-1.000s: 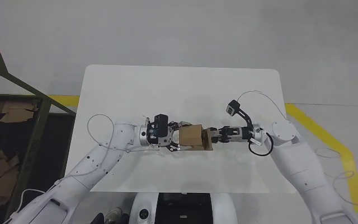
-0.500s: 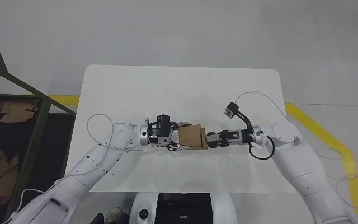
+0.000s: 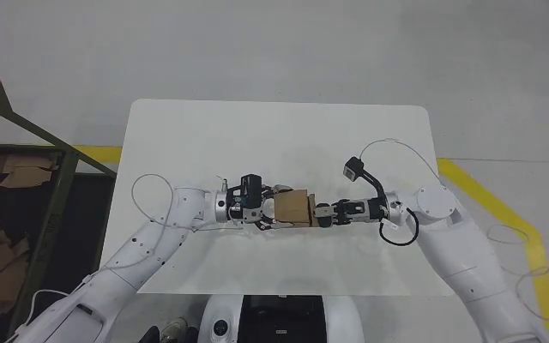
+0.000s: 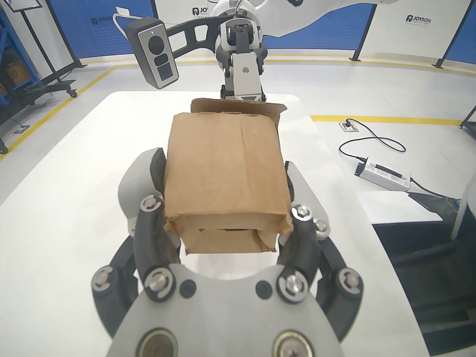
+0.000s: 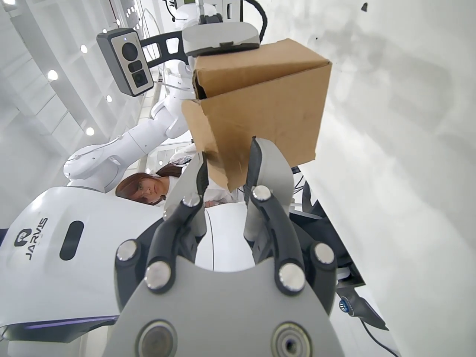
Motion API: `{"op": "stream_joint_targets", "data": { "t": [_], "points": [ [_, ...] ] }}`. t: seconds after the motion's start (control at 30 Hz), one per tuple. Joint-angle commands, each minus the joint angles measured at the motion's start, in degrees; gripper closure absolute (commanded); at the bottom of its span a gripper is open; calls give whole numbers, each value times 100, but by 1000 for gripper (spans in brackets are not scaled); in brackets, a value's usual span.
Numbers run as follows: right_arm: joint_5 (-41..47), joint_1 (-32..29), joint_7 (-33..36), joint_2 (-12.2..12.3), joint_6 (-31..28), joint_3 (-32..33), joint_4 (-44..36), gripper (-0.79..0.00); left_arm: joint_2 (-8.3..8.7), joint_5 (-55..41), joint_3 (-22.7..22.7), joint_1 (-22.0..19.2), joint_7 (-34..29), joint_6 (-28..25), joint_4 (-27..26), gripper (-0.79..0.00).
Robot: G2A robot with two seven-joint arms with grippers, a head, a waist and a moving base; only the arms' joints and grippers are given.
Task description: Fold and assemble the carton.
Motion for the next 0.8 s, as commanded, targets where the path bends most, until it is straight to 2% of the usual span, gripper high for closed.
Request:
{"op": "stream_joint_targets", "data": {
  "t": [0.0,0.4,0.77],
  "points": [
    [-76,-16,-78,7,57,7,-53,-203,0,-6,-7,-1,-27,2,-9,-585],
    [-187,-108,-290,44,164,94,-232,-129,10,-25,-59,40,-56,-1,-64,-582],
    [-208,-136,-427,63,220,146,-270,-114,10,-42,-90,66,-9,21,-73,-582]
  ]
}}
